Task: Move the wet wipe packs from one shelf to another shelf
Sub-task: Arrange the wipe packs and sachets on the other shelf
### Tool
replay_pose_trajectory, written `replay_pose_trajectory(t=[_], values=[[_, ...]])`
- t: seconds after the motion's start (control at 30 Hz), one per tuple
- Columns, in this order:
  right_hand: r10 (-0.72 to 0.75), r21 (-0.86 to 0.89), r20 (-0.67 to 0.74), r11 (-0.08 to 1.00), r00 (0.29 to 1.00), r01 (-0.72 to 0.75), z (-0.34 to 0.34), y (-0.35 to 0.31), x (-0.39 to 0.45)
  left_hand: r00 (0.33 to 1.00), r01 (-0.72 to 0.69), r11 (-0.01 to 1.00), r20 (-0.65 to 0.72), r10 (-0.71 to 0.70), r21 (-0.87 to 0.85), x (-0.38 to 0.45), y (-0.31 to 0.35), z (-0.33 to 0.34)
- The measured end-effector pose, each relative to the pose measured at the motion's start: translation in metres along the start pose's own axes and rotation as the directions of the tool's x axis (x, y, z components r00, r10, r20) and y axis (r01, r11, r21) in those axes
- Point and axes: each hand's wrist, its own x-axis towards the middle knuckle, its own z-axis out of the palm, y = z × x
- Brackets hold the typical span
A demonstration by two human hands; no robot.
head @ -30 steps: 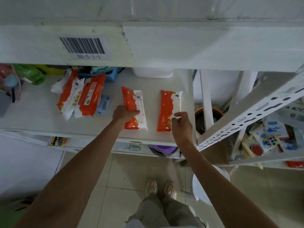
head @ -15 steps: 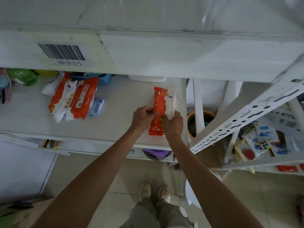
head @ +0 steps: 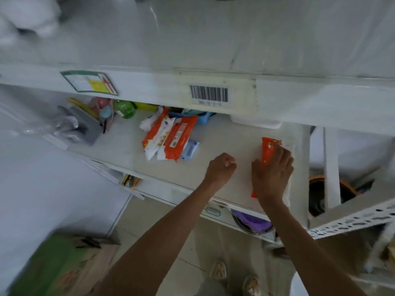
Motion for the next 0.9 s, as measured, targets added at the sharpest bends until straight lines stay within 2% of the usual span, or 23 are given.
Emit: replay_pose_trajectory(t=[0.07,0.13,0.2,0.27,0.43,0.57,0.63,0.77,0.9], values=[[-0.041,0.058,0.007,0.997,0.999,0.041,0.005,-0.027,0.002,0.999,0.027,1.0,-0.041,-0.027,0.006,0.004,-0.009,-0.031],[-0.1,0.16,0.079,0.983,0.992,0.086,0.019,-0.054,0.0,0.994,0.042,0.999,-0.106,-0.041,0.007,0.009,-0.014,-0.066],[-0.065,0.264,0.236,0.965,0.97,0.0,0.04,-0.079,-0.002,0.989,0.038,0.998,-0.141,-0.043,-0.04,0.012,-0.016,-0.099],[0.004,0.267,0.357,0.958,0.934,-0.107,0.061,-0.1,-0.007,0.985,0.019,0.996,-0.172,-0.033,-0.085,0.013,-0.017,-0.128],[0.123,0.208,0.506,0.943,0.854,-0.259,0.121,-0.15,-0.022,0.967,-0.053,0.999,-0.249,0.055,0.012,0.038,-0.043,-0.204],[0.256,0.226,0.494,0.885,0.831,-0.407,0.172,-0.195,-0.027,0.964,-0.034,0.999,-0.267,0.024,-0.033,0.075,-0.08,-0.267],[0.34,0.252,0.438,0.842,0.832,-0.477,0.193,-0.214,-0.03,0.965,-0.044,0.996,-0.254,0.062,0.075,0.091,-0.099,-0.297],[0.479,0.223,0.354,0.791,0.803,-0.57,0.22,-0.235,-0.029,0.99,0.01,0.97,-0.14,0.025,0.245,0.135,-0.139,-0.325],[0.54,0.145,0.289,0.792,0.791,-0.593,0.234,-0.24,-0.025,0.999,0.014,0.959,0.037,-0.025,0.282,0.162,-0.172,-0.317]])
